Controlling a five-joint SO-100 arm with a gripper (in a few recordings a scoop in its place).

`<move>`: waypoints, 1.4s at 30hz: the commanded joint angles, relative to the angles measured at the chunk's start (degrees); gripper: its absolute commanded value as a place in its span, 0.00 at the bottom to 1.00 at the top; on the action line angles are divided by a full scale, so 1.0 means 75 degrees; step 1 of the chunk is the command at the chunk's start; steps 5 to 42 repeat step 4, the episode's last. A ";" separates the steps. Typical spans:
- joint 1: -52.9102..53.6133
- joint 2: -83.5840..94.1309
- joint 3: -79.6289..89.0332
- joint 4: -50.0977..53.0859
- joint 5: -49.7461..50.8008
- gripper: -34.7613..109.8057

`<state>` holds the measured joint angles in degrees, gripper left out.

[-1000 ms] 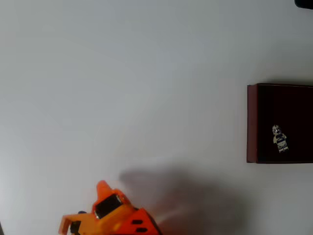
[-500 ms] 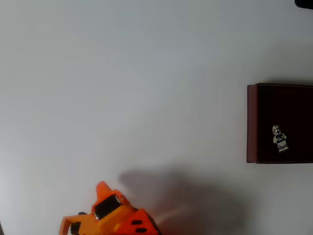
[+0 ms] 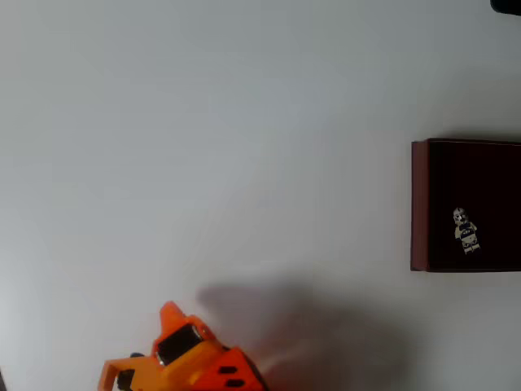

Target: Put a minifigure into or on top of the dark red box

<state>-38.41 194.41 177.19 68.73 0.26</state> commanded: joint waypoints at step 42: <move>-0.0070 0.0141 -0.0270 0.0141 -0.0082 0.24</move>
